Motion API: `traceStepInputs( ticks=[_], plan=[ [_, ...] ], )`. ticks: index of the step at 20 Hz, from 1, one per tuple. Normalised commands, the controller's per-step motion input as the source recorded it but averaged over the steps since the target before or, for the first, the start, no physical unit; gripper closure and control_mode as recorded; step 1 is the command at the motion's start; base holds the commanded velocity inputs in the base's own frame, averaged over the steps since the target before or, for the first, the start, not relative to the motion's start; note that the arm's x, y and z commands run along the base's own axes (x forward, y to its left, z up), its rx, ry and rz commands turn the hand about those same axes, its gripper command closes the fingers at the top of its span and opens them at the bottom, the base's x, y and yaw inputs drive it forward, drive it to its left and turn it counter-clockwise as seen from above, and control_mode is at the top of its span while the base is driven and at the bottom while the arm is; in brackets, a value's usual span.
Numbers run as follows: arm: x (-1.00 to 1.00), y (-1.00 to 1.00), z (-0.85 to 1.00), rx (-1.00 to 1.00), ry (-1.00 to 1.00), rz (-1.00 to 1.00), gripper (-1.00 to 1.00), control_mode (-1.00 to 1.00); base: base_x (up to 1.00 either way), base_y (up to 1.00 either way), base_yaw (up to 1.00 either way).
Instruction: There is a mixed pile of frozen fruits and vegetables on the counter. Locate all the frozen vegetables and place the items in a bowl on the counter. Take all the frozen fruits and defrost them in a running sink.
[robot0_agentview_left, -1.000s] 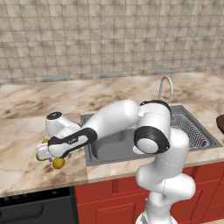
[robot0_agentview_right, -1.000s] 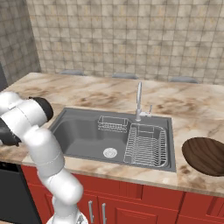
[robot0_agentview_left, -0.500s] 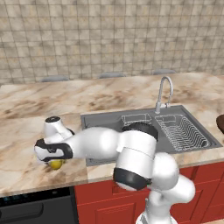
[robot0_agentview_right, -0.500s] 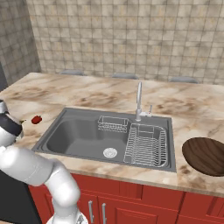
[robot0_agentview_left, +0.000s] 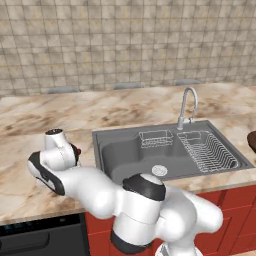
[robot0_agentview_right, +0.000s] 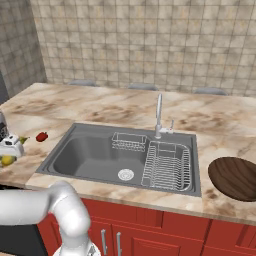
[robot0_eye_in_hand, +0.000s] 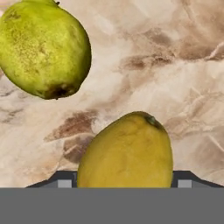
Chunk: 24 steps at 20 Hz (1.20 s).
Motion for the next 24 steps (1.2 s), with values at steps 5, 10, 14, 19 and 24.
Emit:
traceStepInputs(
  ticks=[5, 10, 14, 19, 24],
  plan=[
    [-0.54, -0.68, 0.4, 0.0, -0.01, -0.06, 1.0, -1.0, 0.0, 0.0, 0.0],
    [-0.55, -0.69, 0.28, -0.01, 0.0, -0.11, 1.0, -1.0, 0.0, 0.0, 0.0],
    [-0.47, -0.68, 0.34, 0.0, 0.0, -0.13, 1.0, -1.0, 0.0, 0.0, 0.0],
    [-0.4, -0.7, 0.54, 0.0, 0.0, -0.14, 1.0, -1.0, 0.0, 0.0, 0.0],
    [-0.27, -0.85, 0.46, -0.03, 0.0, -0.12, 1.0, -1.0, 0.0, 0.0, 0.0]
  ],
)
